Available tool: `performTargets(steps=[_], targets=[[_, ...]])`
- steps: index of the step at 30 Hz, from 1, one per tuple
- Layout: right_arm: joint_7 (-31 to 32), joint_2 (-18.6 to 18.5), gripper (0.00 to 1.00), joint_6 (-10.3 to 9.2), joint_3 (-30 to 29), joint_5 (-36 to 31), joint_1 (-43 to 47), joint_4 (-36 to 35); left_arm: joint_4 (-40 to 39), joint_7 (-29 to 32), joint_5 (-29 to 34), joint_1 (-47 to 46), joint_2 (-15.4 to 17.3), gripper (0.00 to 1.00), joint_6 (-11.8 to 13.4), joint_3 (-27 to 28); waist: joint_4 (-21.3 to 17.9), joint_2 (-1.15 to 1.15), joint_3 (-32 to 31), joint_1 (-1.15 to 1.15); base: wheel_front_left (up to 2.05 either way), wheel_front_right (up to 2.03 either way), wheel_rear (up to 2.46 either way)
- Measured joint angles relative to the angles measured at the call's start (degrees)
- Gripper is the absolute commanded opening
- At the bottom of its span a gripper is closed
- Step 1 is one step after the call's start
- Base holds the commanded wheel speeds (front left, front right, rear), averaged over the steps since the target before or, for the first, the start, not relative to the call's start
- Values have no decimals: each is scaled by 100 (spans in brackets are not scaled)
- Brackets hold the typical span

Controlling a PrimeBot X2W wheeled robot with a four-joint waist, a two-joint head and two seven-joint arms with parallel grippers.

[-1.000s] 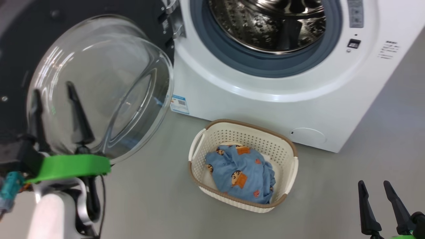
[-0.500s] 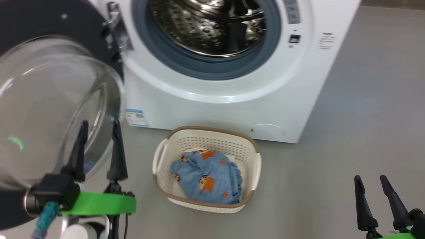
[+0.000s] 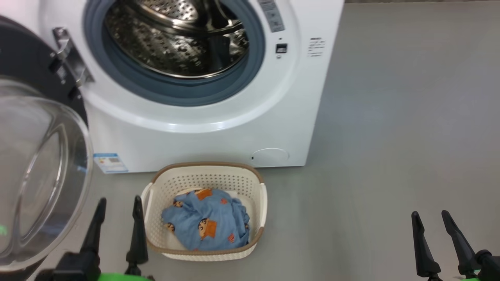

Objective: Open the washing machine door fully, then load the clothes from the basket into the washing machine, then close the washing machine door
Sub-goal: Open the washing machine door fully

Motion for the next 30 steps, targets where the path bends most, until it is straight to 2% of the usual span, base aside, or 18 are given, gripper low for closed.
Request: performTargets(steps=[14,30], targets=[[0,7,100,0,-8,0,8,-7,-211,0,97,714,-82,100,-149,224,-407,0,-98,0,0,0,0],[0,11,100,0,-44,-42,21,-51,-275,0,56,809,-90,100,-140,246,-382,0,-67,0,0,0,0]])
